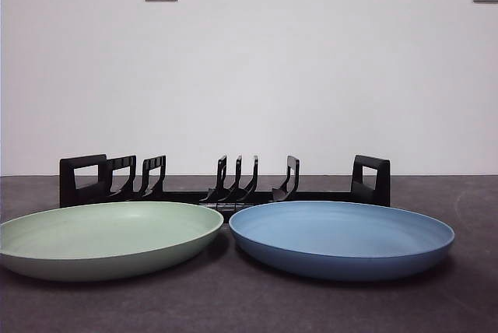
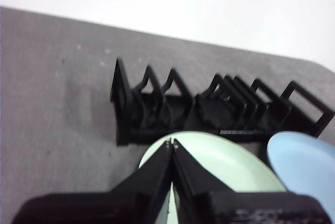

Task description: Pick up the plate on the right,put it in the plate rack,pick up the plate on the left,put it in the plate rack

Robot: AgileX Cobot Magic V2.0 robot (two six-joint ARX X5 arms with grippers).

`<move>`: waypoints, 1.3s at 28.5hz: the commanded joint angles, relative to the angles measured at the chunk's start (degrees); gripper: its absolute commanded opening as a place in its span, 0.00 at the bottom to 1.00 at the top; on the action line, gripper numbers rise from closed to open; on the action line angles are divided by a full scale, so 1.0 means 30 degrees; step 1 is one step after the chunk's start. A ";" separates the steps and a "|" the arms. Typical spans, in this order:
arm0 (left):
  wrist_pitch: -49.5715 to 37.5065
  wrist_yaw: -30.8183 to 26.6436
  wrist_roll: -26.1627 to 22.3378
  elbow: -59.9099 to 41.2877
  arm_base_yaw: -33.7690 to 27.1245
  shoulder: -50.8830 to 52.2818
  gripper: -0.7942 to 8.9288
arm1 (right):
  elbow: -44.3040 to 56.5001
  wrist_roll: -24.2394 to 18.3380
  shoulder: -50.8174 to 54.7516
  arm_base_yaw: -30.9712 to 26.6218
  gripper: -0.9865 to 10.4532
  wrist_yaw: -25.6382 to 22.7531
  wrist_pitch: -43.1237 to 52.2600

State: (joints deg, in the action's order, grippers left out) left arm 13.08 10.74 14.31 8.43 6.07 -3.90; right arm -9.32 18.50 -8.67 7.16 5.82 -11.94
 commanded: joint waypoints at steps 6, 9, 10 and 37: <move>-0.0204 0.0335 0.0175 0.2586 -0.0051 -0.3512 0.07 | -0.2878 0.0058 -0.4641 0.0007 0.08 -0.0022 0.0117; -0.0197 0.0998 0.0175 0.3592 -0.0051 -0.5333 0.07 | -0.4109 -0.0262 -0.6659 0.0007 0.08 0.0117 0.0087; -0.0182 0.1333 0.0175 0.3934 -0.0051 -0.6011 0.07 | -0.4532 -0.0379 -0.7359 0.0007 0.08 0.0335 0.0066; 0.0525 0.6921 -0.0321 0.9857 0.1064 -1.6065 0.31 | -1.0491 -0.3657 -2.2156 0.0022 0.28 0.5588 -0.3264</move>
State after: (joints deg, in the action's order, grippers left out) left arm 14.94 31.62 14.13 38.13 9.15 -51.90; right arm -40.71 7.92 -74.98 7.16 22.37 -21.96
